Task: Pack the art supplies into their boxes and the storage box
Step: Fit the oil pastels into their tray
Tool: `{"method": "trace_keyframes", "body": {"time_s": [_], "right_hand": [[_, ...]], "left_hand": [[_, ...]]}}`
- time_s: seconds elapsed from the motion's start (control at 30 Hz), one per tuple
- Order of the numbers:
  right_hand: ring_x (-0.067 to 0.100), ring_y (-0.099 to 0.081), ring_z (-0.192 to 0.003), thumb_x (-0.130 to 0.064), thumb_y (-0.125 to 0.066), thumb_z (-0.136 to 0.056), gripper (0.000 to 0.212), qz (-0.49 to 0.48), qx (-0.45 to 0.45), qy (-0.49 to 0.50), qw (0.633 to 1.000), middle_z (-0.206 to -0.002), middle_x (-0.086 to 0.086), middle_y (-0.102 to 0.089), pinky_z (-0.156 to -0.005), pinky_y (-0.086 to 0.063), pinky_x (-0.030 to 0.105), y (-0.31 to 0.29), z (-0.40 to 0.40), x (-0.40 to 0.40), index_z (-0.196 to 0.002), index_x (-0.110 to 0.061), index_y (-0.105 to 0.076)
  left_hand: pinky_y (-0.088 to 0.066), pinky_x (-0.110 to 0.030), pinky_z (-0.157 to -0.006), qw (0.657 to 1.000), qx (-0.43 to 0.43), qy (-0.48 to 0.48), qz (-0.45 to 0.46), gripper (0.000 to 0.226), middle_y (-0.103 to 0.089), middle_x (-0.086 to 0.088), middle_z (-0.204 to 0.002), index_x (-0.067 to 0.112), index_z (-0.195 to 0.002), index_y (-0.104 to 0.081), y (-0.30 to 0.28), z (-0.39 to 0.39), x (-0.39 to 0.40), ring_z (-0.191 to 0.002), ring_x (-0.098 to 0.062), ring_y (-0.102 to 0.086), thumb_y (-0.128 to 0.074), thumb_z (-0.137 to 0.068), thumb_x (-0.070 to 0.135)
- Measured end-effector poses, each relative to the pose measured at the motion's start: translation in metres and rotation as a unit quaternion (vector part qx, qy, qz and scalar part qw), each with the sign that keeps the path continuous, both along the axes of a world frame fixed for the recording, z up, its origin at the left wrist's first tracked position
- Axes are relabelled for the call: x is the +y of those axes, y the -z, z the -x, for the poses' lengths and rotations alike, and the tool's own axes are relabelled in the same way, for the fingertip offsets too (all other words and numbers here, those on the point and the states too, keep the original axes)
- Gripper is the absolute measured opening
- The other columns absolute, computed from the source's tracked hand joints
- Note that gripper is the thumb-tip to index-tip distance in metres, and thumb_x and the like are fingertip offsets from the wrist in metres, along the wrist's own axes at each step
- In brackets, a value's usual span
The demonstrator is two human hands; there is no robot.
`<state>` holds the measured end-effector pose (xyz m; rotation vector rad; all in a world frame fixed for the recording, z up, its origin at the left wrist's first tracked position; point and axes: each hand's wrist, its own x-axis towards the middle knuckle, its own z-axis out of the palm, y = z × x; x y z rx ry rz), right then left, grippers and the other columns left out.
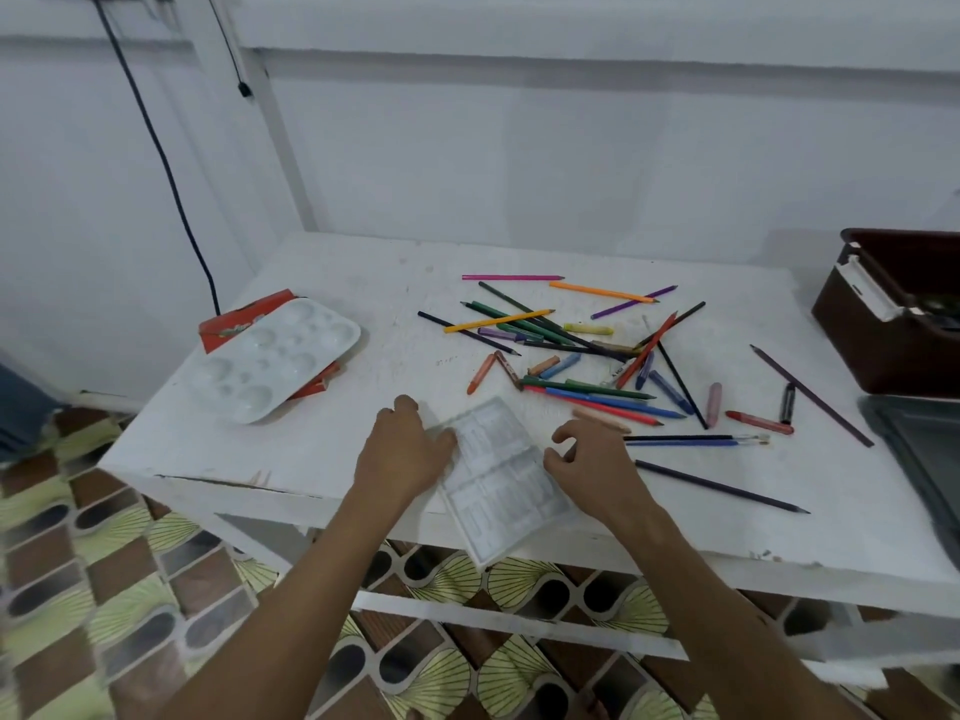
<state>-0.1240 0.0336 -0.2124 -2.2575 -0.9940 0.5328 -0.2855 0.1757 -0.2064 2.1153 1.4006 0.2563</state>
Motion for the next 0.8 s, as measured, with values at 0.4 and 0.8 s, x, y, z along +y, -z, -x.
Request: {"method": "trace_keyframes", "body": {"time_s": [0.4, 0.8], "right_hand": [[0.01, -0.057, -0.073, -0.027, -0.063, -0.086, 0.029, 0.052, -0.028, -0.059, 0.996, -0.101, 0.006, -0.061, -0.063, -0.044, 0.021, -0.02, -0.023, 0.038, -0.11, -0.011, -0.064], [0.015, -0.038, -0.051, -0.023, -0.065, -0.079, 0.037, 0.099, -0.096, -0.052, 0.989, -0.055, -0.002, -0.038, -0.069, -0.031, 0.037, -0.016, -0.044, 0.132, -0.057, -0.018, -0.035]], "left_hand": [[-0.035, -0.023, -0.076, 0.997, -0.047, 0.049, -0.041, 0.044, -0.059, -0.011, -0.115, 0.01, -0.127, -0.054, -0.016, -0.034, 0.047, -0.092, -0.015, -0.051, -0.064, -0.087, 0.026], [-0.041, -0.023, -0.057, 0.986, 0.088, 0.134, 0.039, 0.034, -0.063, -0.003, -0.07, 0.01, -0.081, -0.072, -0.027, -0.092, 0.074, -0.063, -0.013, -0.053, -0.073, -0.078, 0.043]]}}
